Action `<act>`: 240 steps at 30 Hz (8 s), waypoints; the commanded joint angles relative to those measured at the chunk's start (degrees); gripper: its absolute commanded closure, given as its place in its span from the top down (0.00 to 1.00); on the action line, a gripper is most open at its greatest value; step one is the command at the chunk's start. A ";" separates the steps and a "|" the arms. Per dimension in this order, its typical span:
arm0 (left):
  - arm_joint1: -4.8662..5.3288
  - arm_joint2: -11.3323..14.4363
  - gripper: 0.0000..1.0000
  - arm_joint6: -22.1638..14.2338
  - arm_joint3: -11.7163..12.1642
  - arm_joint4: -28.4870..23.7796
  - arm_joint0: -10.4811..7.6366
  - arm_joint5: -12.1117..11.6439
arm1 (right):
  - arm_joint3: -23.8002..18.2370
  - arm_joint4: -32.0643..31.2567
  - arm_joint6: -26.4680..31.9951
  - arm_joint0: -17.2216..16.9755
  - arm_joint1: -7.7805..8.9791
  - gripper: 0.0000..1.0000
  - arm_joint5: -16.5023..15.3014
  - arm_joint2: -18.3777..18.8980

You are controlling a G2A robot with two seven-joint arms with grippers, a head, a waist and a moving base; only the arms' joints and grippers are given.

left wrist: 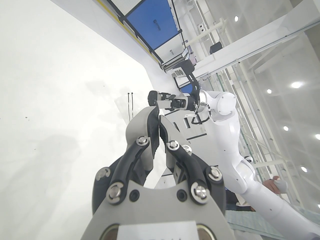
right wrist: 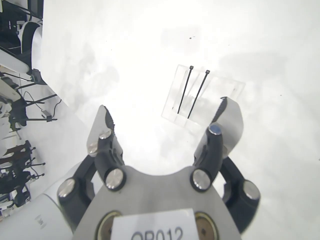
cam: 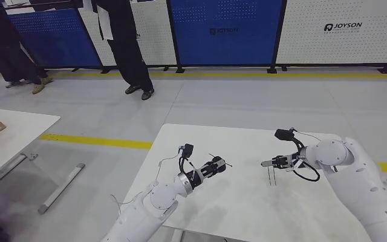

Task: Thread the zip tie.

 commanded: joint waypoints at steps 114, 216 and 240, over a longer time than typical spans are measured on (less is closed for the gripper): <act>0.00 0.00 0.00 0.00 0.00 0.00 0.00 0.00 | 19.01 -5.12 -4.85 6.70 -8.43 0.27 13.49 -10.60; 0.00 0.00 0.00 0.00 0.00 0.00 0.00 0.00 | -10.09 -7.10 -24.64 -17.46 2.91 0.00 -6.01 18.73; 0.00 0.00 0.00 0.00 0.00 0.00 0.00 0.00 | -17.67 -0.43 -35.62 -25.91 3.64 0.00 -8.47 24.74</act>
